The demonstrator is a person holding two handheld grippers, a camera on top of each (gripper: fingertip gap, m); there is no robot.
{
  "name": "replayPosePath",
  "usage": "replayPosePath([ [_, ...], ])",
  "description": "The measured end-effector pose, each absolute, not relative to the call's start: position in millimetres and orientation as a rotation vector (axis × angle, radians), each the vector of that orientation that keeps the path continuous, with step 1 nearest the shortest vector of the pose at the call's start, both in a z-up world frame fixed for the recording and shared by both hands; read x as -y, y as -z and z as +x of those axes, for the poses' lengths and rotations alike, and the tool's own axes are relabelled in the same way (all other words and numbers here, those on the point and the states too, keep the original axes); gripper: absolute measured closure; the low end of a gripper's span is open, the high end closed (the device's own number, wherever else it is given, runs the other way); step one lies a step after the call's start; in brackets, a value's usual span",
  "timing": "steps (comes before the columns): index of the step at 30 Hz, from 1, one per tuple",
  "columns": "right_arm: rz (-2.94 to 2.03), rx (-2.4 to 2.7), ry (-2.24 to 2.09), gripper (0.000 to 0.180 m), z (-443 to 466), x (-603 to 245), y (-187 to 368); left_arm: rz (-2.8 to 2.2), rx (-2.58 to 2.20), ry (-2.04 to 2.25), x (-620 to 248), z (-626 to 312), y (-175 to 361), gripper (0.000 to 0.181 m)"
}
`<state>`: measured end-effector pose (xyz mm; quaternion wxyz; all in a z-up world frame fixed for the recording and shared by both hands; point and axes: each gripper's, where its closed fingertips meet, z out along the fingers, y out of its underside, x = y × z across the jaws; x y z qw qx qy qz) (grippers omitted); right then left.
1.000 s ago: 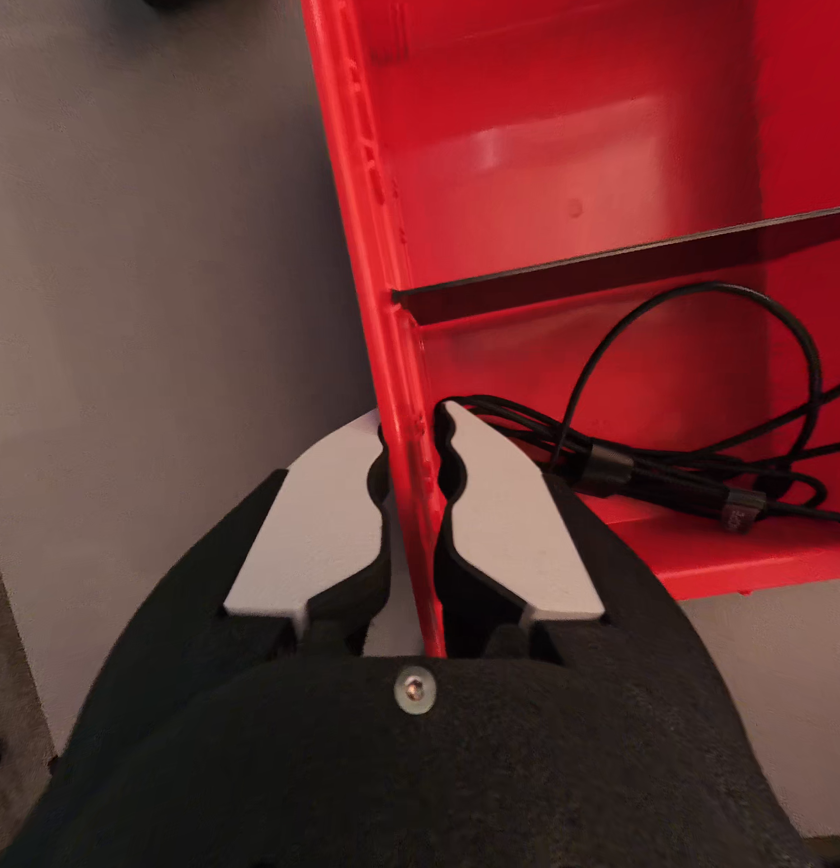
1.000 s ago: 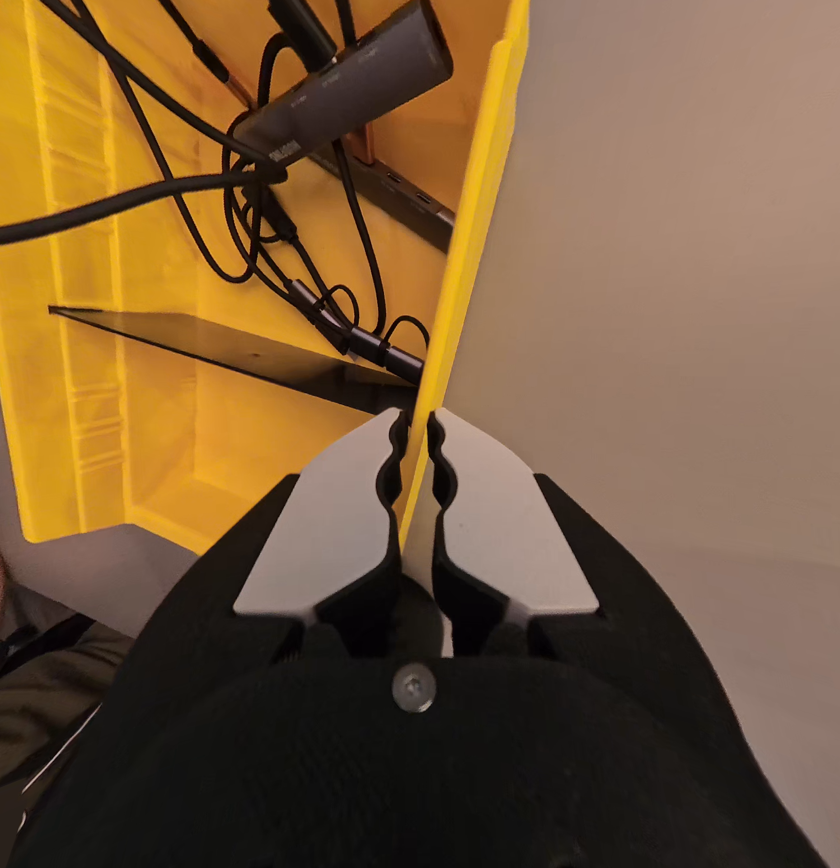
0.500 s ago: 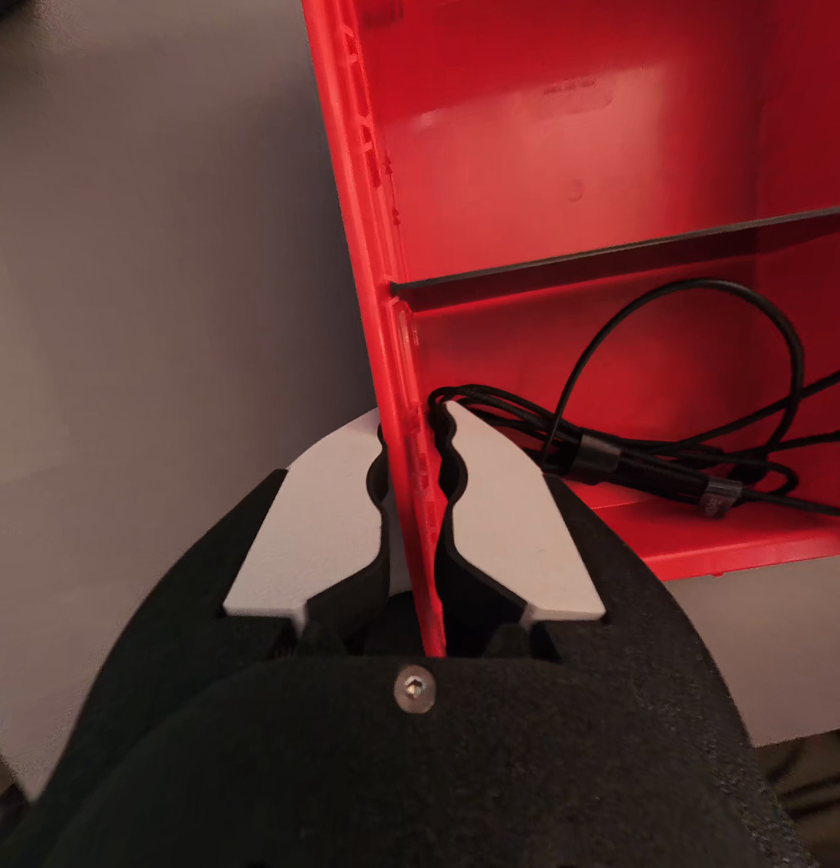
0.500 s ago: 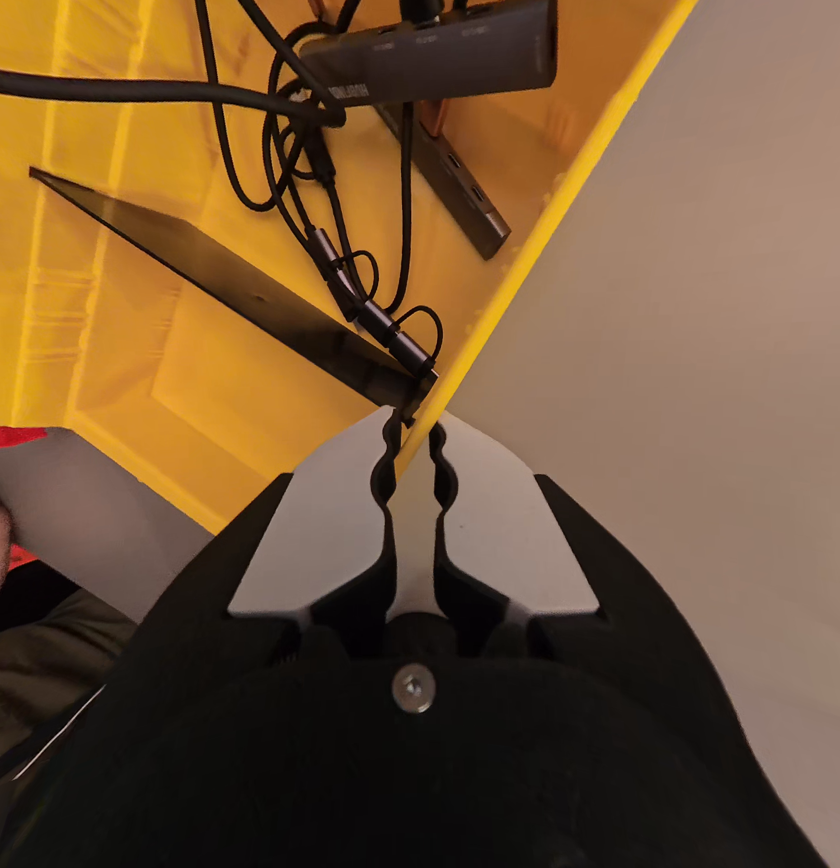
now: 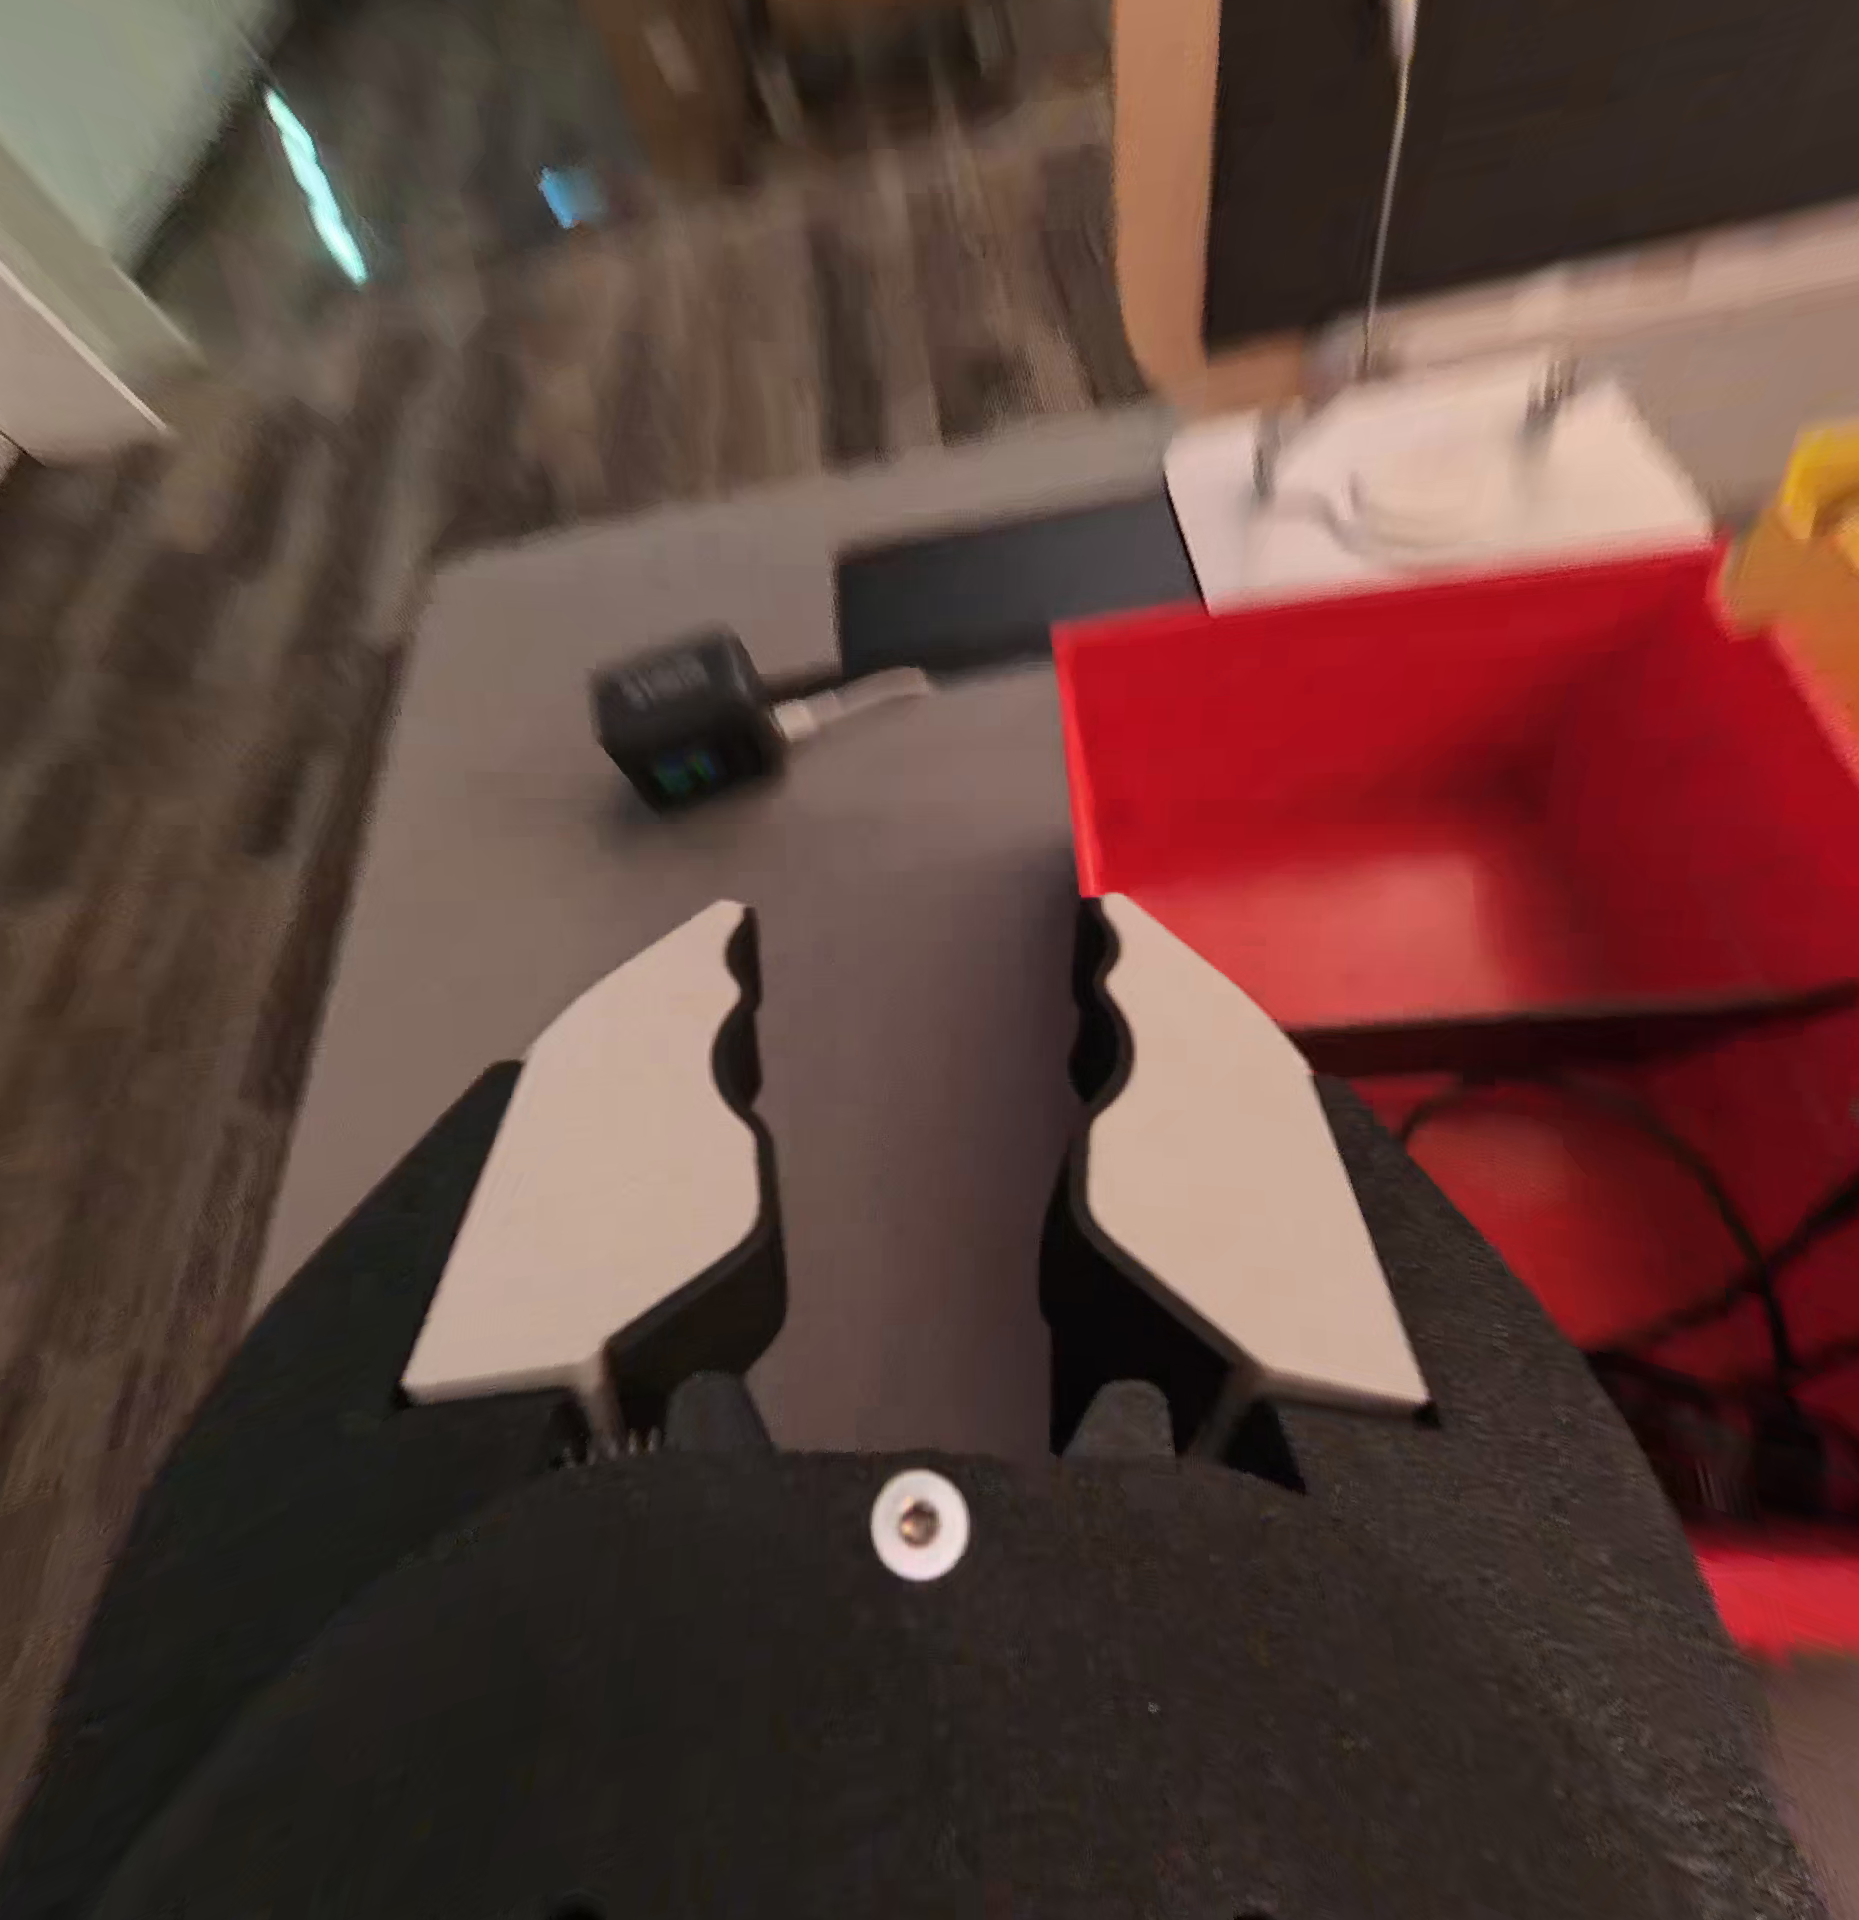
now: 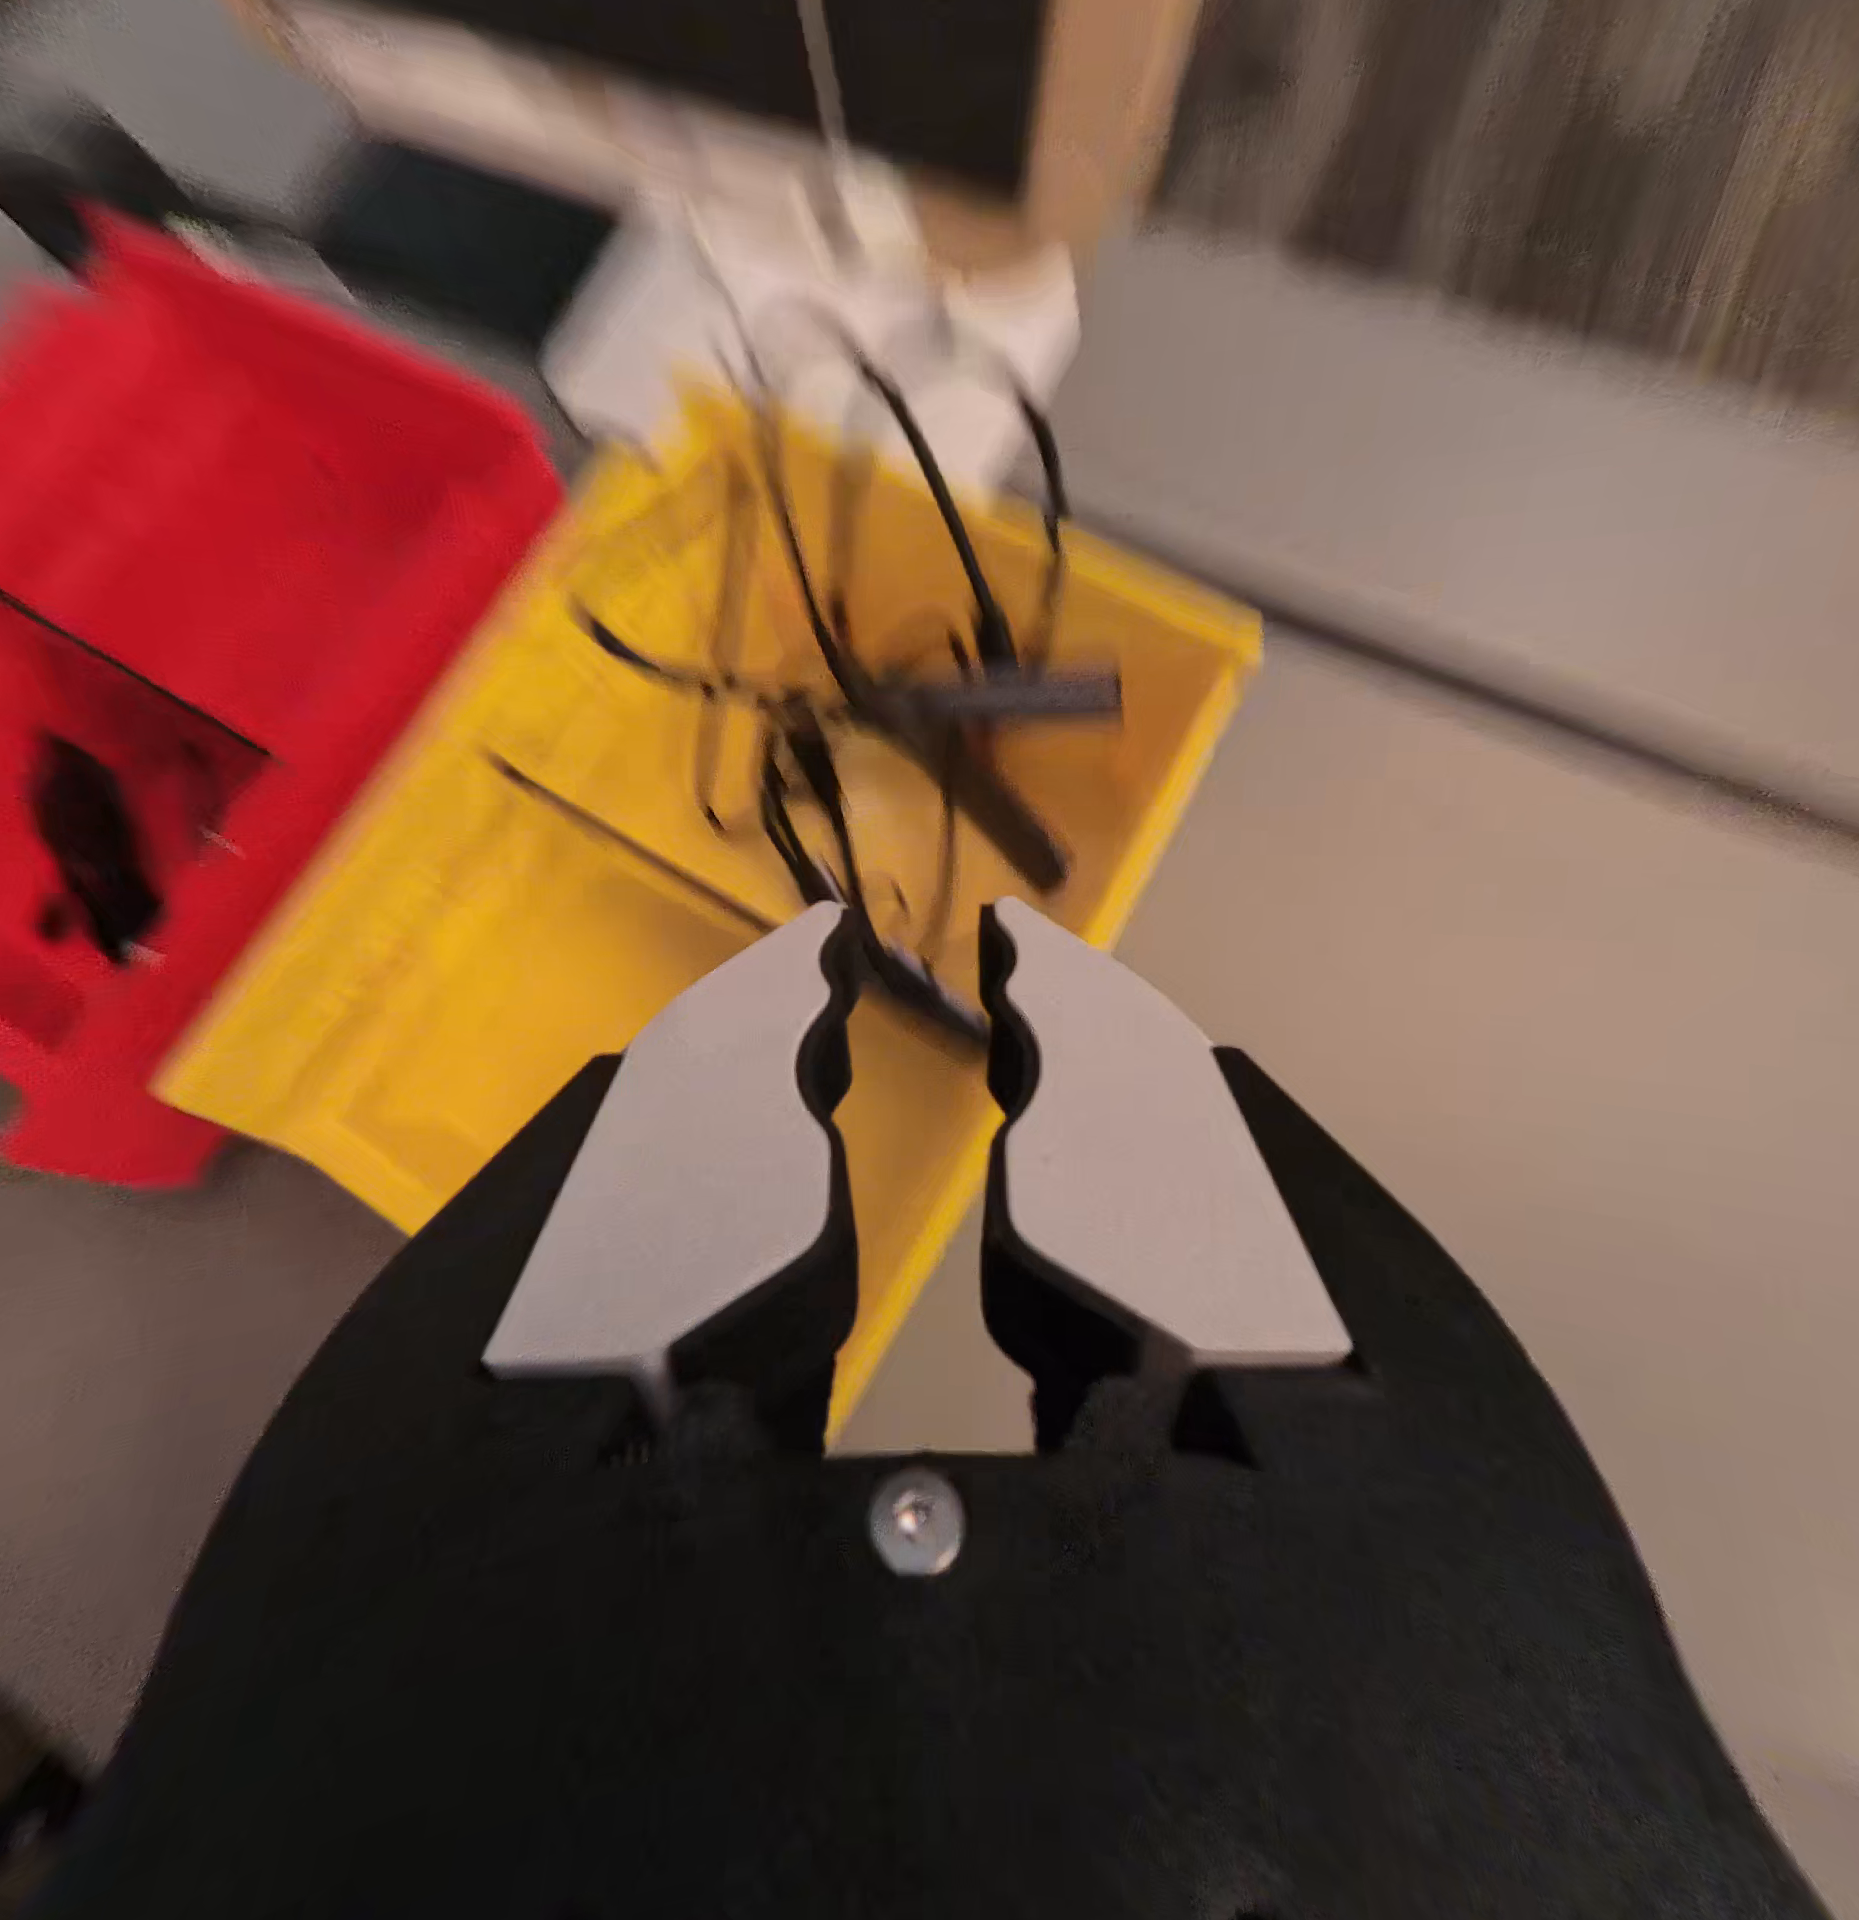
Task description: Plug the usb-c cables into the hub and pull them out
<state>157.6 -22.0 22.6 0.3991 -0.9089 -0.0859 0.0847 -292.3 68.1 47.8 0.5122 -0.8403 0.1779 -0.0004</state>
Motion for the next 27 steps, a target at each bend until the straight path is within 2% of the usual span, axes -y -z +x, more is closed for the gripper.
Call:
replayPosePath([
  [2, -1.946, 0.368, -0.271, 0.153, 109, 24, -81, -1.869, -0.370, -0.051, -71, -298, -79, 0.124],
  [4, -1.704, 0.534, -0.390, 0.146, 50, 35, -106, -1.716, -0.338, -0.114, -70, -300, -105, 0.124],
  [6, -1.885, 0.651, -0.605, 0.138, -2, 38, -78, -1.597, -0.348, -0.136, -65, -296, -121, 0.132],
  [8, -2.107, 0.644, -0.743, 0.146, -34, 29, -46, -1.557, -0.355, -0.132, -63, -292, -128, 0.133],
  [9, -2.200, 0.609, -0.755, 0.153, -42, 20, -31, -1.563, -0.362, -0.123, -62, -290, -128, 0.132],
  [12, -2.485, 0.600, -0.605, 0.153, -48, 4, 11, -1.562, -0.368, -0.117, -63, -290, -128, 0.132],
  [27, -2.908, 0.269, -0.339, 0.152, -49, -19, 57, -1.617, -0.443, 0.018, -67, -280, -111, 0.131],
])
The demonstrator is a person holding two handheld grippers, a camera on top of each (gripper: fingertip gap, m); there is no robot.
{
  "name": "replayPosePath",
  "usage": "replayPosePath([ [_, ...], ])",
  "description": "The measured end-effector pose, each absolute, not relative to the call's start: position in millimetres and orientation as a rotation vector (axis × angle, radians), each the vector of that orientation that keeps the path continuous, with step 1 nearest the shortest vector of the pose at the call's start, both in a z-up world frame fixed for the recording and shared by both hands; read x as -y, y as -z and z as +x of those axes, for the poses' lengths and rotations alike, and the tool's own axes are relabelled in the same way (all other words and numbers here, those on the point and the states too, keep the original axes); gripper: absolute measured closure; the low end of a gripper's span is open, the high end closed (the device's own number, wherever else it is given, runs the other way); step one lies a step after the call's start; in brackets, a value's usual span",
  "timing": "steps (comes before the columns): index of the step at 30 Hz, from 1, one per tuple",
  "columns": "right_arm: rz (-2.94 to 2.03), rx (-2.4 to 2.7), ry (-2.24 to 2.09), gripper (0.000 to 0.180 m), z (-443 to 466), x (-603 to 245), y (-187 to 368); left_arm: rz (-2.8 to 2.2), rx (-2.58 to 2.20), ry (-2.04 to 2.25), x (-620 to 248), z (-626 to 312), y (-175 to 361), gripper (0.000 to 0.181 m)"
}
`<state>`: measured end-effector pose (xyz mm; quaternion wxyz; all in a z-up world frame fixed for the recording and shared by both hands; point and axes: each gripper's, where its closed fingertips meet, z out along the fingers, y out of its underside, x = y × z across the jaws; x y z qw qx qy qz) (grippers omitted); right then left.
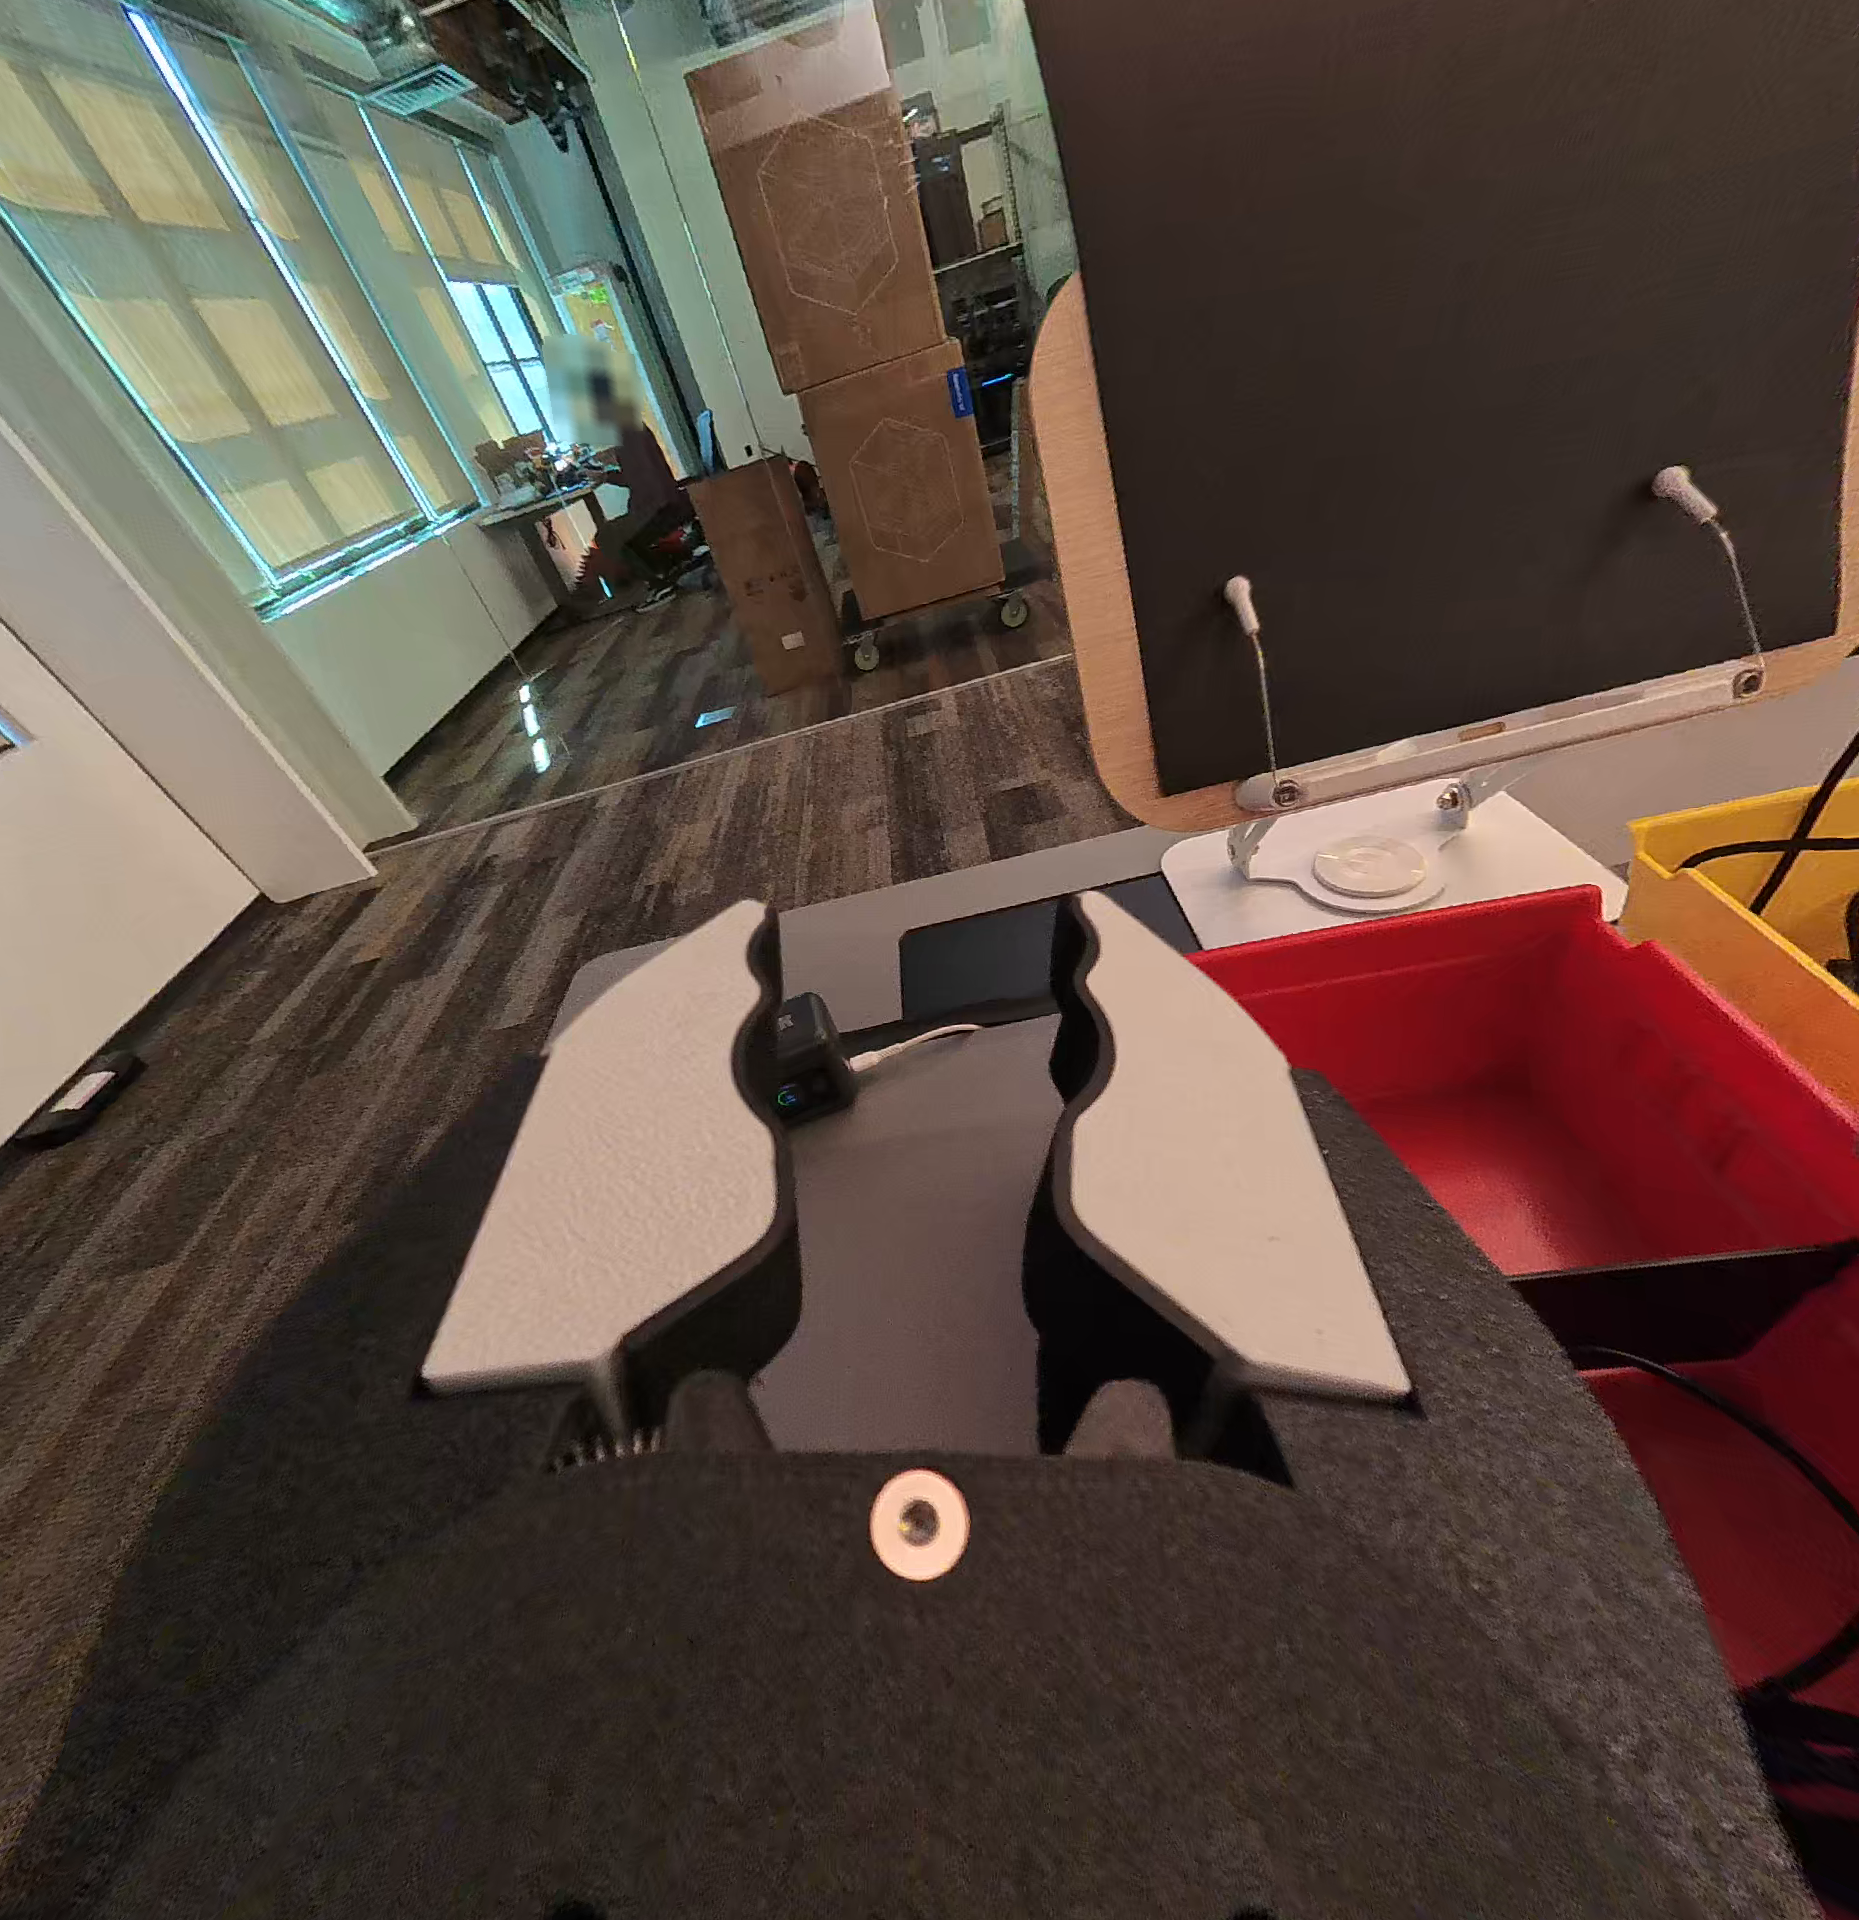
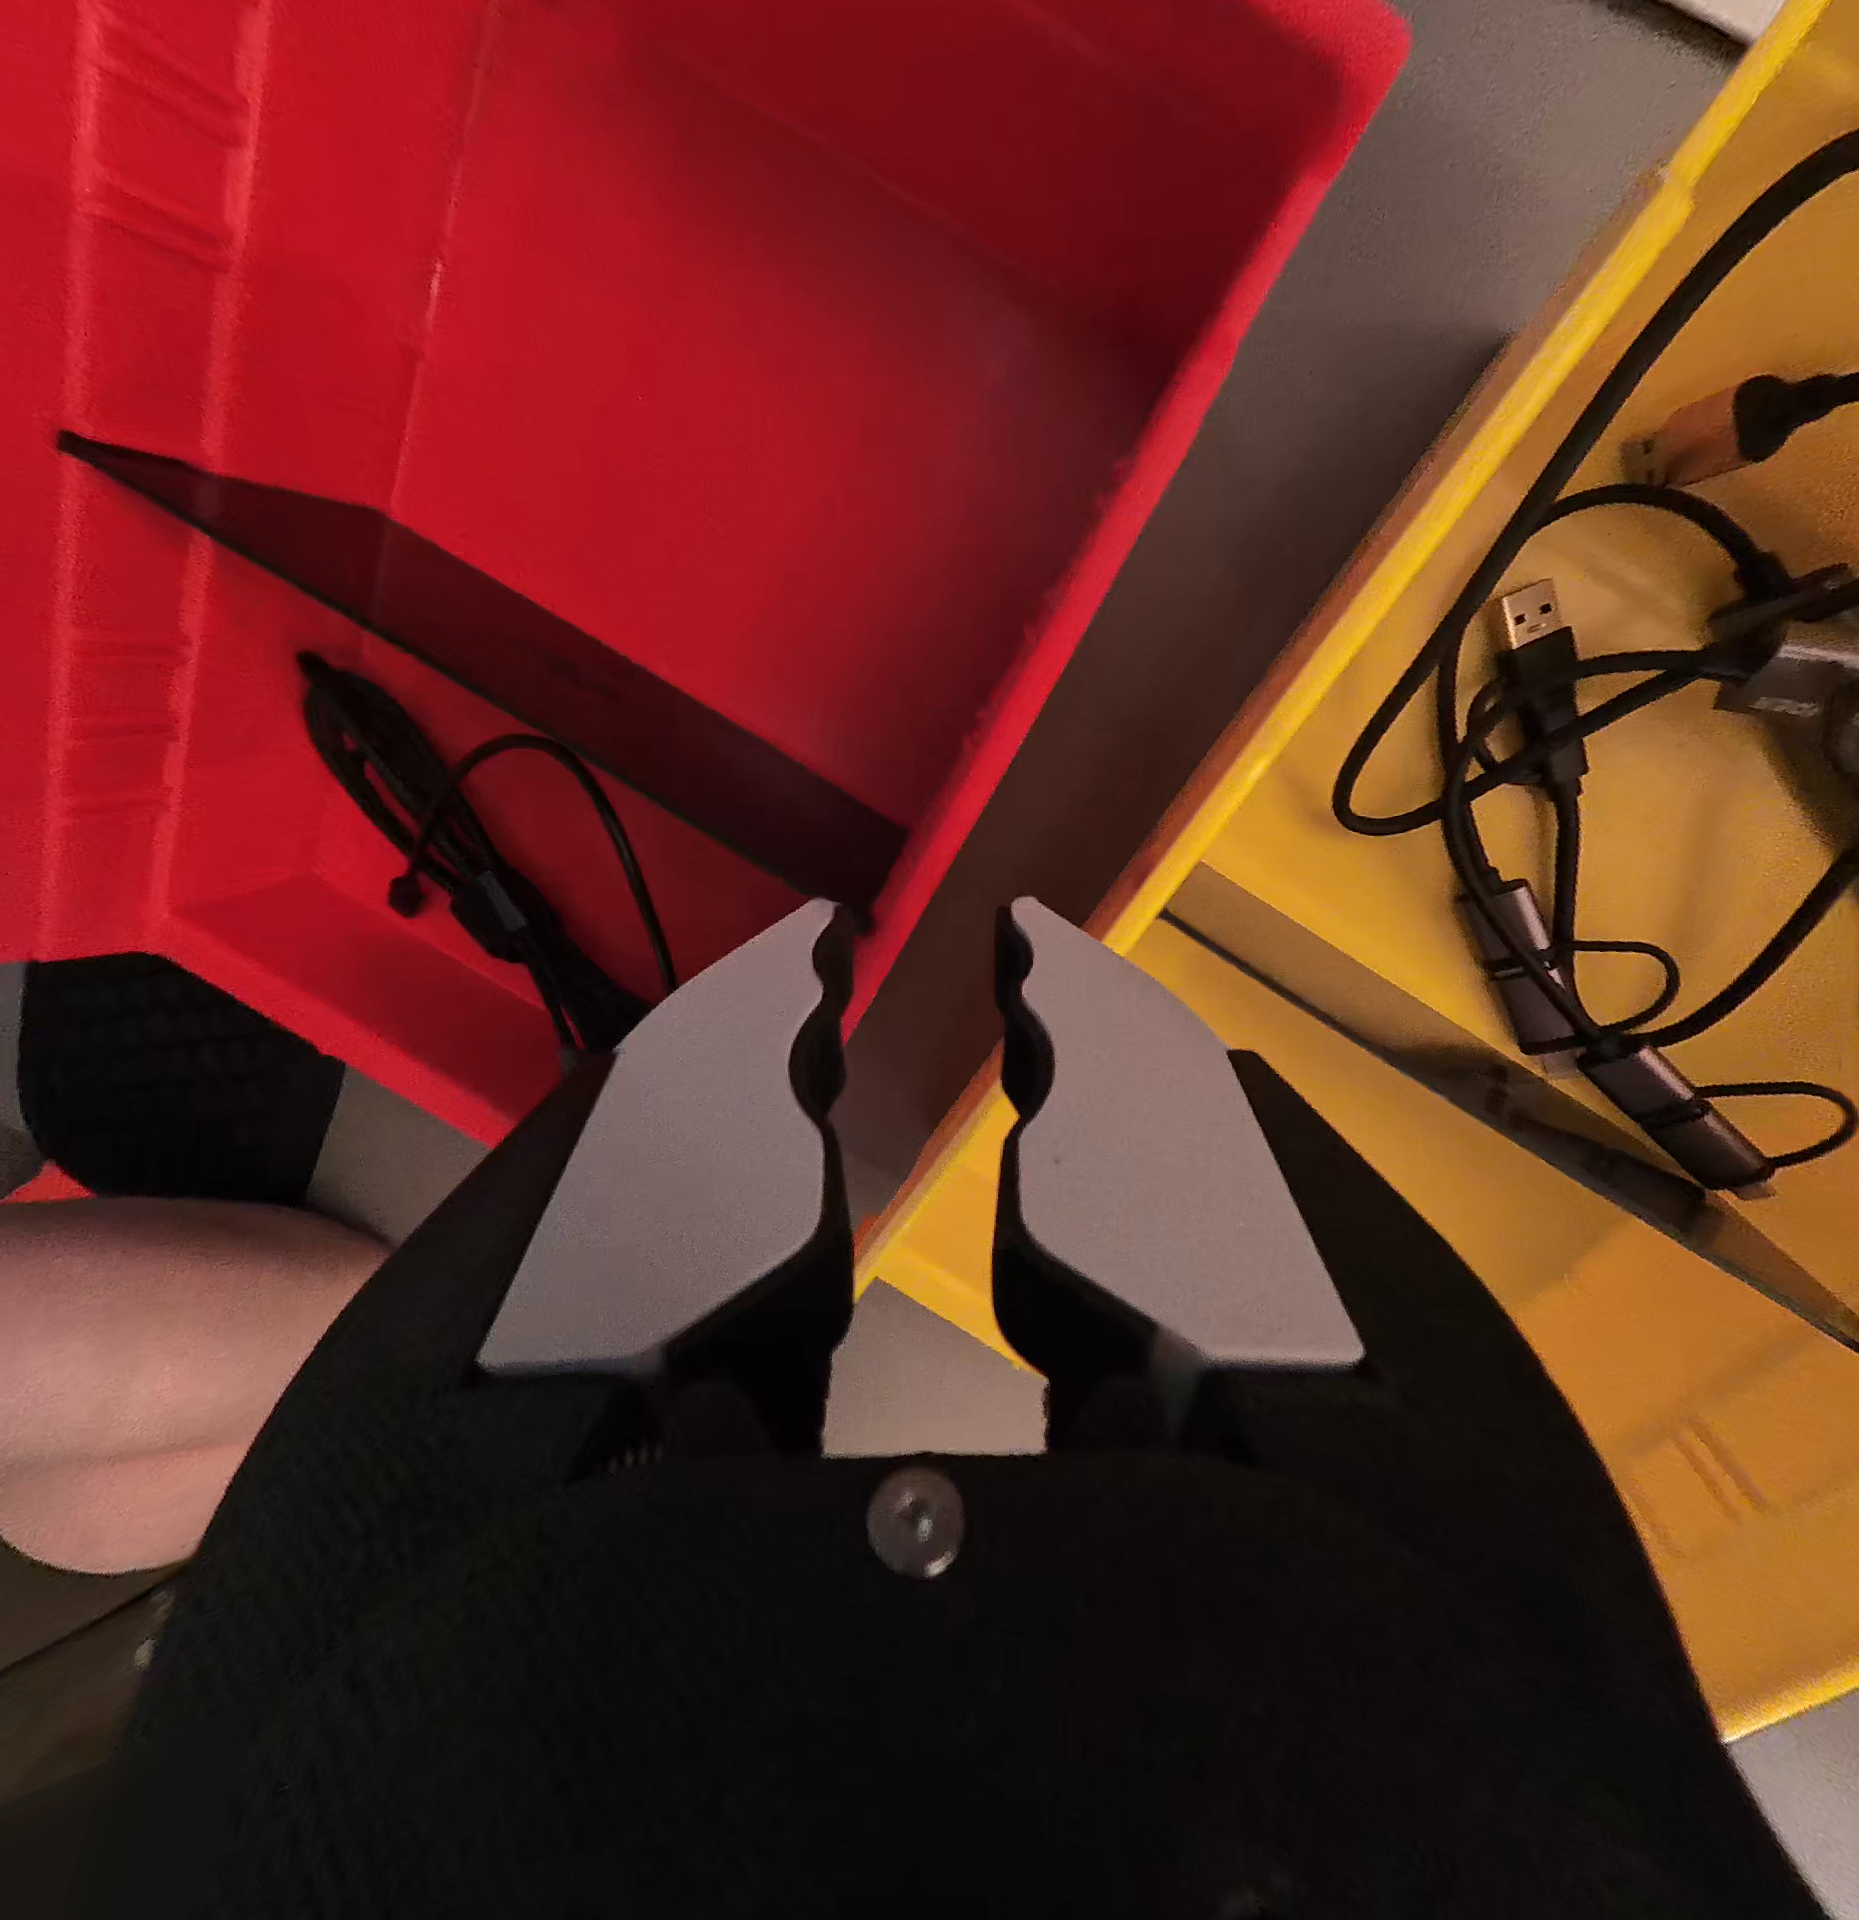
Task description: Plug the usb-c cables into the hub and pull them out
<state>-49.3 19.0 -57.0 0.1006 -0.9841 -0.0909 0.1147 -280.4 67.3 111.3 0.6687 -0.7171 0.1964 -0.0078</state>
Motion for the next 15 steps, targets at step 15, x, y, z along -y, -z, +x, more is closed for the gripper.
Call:
replayPosePath([
  [15, -2.998, 0.135, -0.246, 0.172, -70, -61, 110, -1.610, -0.461, 0.059, -60, -282, -113, 0.134],
])
